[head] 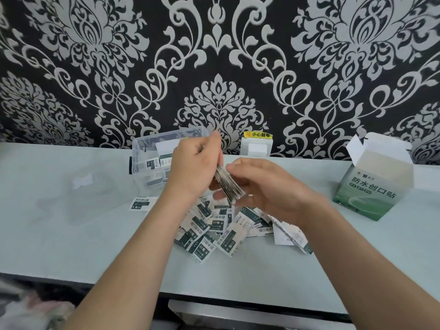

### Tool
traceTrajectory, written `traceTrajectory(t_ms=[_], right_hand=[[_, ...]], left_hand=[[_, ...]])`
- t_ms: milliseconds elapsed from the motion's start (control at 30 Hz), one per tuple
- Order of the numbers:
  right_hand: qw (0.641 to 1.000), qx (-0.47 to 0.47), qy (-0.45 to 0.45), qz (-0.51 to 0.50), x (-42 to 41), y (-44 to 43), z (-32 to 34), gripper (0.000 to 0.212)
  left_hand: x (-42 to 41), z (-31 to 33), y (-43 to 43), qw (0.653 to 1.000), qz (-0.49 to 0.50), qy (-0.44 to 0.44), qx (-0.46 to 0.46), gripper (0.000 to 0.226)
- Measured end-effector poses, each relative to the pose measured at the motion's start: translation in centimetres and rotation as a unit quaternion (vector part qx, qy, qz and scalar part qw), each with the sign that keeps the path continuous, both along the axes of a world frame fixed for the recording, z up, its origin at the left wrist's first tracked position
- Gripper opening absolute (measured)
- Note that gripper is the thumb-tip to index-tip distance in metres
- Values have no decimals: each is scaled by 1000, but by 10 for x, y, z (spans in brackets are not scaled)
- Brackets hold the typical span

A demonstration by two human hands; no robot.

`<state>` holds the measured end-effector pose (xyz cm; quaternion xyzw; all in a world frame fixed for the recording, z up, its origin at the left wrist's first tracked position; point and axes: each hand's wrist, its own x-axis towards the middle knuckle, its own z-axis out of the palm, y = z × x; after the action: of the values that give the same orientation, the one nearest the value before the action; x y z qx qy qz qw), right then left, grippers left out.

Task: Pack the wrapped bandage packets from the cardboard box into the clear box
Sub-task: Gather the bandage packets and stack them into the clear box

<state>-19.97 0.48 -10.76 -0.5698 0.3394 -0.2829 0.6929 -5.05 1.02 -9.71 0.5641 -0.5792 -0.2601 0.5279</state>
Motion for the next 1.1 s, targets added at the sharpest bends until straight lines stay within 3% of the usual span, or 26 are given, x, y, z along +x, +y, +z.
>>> traceTrajectory(t_ms=[100, 233, 367, 467, 500, 600, 700, 800, 900, 1100], right_hand=[[996, -72, 49, -9, -1, 1, 2, 30], [997, -66, 42, 3, -2, 3, 4, 22], [999, -42, 20, -10, 0, 4, 6, 23], [998, 8, -32, -48, -3, -2, 6, 31], [997, 21, -42, -58, -5, -3, 6, 35], [994, 59, -61, -62, -11, -5, 8, 24], [995, 82, -52, -30, -15, -4, 9, 19], [996, 86, -38, 1, -15, -2, 9, 23], [996, 90, -20, 4, -15, -1, 11, 15], [996, 84, -3, 22, -11, 2, 17, 25]], left_hand=[[-3, 2, 3, 995, 29, -90, 11, 55], [-7, 5, 4, 987, 57, -143, 33, 59], [-5, 6, 5, 996, 16, -58, 69, 54], [0, 8, 8, 993, -89, 34, 69, 30], [3, 8, 8, 990, -124, 17, 69, 32], [11, 7, 12, 969, -216, -90, 83, 83], [4, 4, 19, 953, -254, -141, 91, 103], [0, -2, 20, 948, -227, -213, 57, 99], [0, -2, 21, 948, -203, -242, 43, 87], [-1, 1, 24, 938, -189, -287, 51, 85]])
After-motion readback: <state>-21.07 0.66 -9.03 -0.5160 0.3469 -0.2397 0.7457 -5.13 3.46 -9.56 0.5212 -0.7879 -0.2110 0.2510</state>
